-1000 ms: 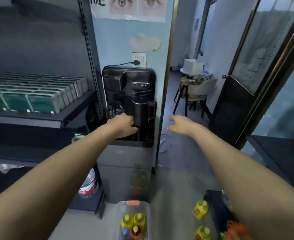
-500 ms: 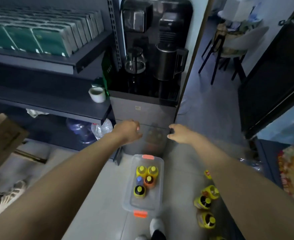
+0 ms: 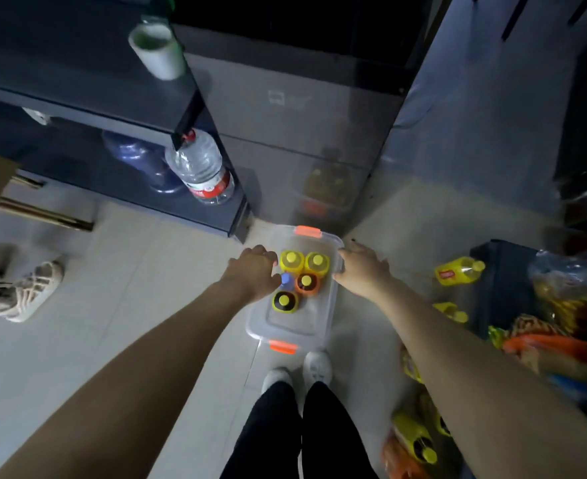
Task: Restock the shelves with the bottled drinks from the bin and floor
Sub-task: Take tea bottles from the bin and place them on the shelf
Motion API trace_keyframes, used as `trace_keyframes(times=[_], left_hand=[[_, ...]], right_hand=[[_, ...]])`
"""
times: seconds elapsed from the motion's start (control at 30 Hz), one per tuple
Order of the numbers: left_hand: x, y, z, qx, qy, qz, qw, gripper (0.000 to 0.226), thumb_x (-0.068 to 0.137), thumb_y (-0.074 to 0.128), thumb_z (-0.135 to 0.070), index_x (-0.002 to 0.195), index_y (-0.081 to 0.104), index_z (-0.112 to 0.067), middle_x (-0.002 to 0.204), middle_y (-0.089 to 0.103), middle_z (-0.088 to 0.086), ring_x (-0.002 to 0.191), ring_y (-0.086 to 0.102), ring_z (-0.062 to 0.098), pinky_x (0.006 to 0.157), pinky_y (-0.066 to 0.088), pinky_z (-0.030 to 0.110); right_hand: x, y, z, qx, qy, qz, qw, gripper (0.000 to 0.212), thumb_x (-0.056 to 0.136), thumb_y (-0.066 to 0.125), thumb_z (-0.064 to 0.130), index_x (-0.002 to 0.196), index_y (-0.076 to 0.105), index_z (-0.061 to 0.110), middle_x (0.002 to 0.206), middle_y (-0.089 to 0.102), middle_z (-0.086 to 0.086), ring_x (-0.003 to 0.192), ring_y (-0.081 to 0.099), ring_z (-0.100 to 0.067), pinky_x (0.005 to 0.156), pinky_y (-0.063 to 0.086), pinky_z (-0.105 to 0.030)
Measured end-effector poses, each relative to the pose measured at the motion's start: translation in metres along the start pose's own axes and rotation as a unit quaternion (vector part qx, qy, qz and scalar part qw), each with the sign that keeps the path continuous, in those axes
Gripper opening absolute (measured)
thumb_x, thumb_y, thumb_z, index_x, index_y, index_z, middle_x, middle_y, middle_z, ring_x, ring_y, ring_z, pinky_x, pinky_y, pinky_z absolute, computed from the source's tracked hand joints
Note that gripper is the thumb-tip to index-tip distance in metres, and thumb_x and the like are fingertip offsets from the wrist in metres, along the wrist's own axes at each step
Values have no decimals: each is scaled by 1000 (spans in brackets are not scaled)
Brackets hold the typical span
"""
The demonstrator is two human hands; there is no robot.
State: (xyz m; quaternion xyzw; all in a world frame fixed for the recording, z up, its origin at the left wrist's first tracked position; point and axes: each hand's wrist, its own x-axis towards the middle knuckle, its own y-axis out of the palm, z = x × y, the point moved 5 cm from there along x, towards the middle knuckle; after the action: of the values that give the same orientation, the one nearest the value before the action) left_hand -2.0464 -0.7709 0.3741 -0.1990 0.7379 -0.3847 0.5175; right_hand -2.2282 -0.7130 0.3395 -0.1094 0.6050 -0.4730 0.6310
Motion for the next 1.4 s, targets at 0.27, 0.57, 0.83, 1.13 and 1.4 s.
trace_keyframes(times=[0.27,0.57,0.83,1.13,1.4], left_hand=[[63,100,53,-6,-21,52,998,41,91,48,-32,129,49,-17,134,44,7,125,40,27,98,38,40],[141,210,123,-8,-35,80,996,44,91,48,-29,131,46,-14,132,45,11,123,43,29,97,41,42],[191,282,138,0,31,85,996,42,91,49,-27,130,47,-12,131,45,12,121,43,30,95,42,42],[215,312,148,36,85,61,994,38,92,46,-25,127,48,-9,130,44,12,119,42,31,93,42,42],[218,311,152,44,110,60,991,39,92,46,-24,127,48,-8,129,44,12,122,39,29,91,40,40]], right_hand=[[67,110,-4,15,1,54,998,47,90,54,31,134,42,16,148,29,-6,140,23,-27,107,23,-60],[155,232,4,19,8,74,997,55,90,57,32,139,37,16,146,34,-5,137,29,-28,106,29,-60],[211,319,11,32,16,81,996,61,88,62,33,139,36,13,144,37,-8,134,33,-29,106,32,-57],[248,356,12,120,-11,-7,993,65,84,68,29,139,40,10,143,43,-8,132,38,-27,105,35,-37],[258,346,17,101,-22,-49,993,46,83,69,22,125,56,9,123,62,-9,116,54,-27,93,42,-35]])
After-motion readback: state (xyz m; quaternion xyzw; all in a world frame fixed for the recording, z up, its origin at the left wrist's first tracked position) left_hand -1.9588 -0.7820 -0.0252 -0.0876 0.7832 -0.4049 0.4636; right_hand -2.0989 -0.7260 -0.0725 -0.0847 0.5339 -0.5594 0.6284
